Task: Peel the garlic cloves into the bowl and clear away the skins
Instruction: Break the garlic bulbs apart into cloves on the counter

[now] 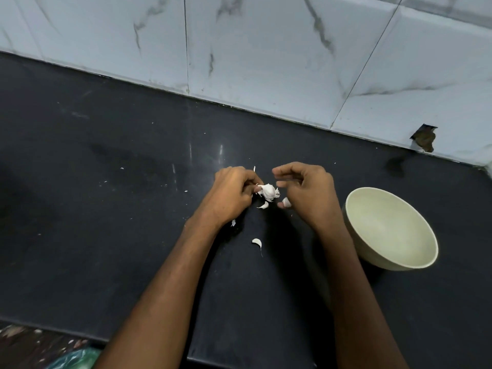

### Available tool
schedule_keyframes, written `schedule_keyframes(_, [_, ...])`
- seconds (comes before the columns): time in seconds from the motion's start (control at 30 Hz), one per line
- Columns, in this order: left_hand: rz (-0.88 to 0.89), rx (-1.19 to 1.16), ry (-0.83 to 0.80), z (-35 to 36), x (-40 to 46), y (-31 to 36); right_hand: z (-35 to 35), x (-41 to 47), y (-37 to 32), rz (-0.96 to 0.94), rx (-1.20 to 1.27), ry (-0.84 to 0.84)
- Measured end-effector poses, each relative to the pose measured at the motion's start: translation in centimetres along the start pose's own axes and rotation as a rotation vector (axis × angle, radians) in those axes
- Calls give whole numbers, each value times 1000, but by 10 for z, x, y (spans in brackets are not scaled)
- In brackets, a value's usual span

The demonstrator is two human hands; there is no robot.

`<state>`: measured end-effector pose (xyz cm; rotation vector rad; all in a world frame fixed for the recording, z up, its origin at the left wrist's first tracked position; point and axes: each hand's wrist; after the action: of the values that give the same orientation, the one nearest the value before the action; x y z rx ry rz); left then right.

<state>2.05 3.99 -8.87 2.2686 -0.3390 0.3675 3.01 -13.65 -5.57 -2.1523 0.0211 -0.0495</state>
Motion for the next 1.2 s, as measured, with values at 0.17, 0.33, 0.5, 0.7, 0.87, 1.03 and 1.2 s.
schedule_keyframes(0.17, [-3,-37,16,1,1,-2,1,-4,3,-90,-233,78])
schedule_keyframes(0.33, [14,-63,44,2,-2,-1,-8,0,-19,-233,-229,168])
schedule_keyframes(0.5, [60,-49,77,6,-8,-2,-18,18,-84,-316,-190,284])
schedule_keyframes(0.7, [150,13,100,12,-8,-9,51,62,-46,-238,-157,31])
schedule_keyframes(0.87, [155,54,85,12,-3,-9,66,63,-17,-203,-148,-33])
schedule_keyframes(1.03, [169,108,56,17,0,-6,22,70,-75,-300,71,99])
schedule_keyframes(1.2, [199,53,77,20,0,-5,59,63,-28,-195,-70,-1])
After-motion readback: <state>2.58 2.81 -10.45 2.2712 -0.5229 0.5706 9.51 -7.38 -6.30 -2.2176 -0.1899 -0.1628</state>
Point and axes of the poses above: each hand's wrist, its own x-axis towards the middle knuckle, its own z-axis out of the palm, y = z × x, and after that the axes turned 7 degrees about z, right-handed
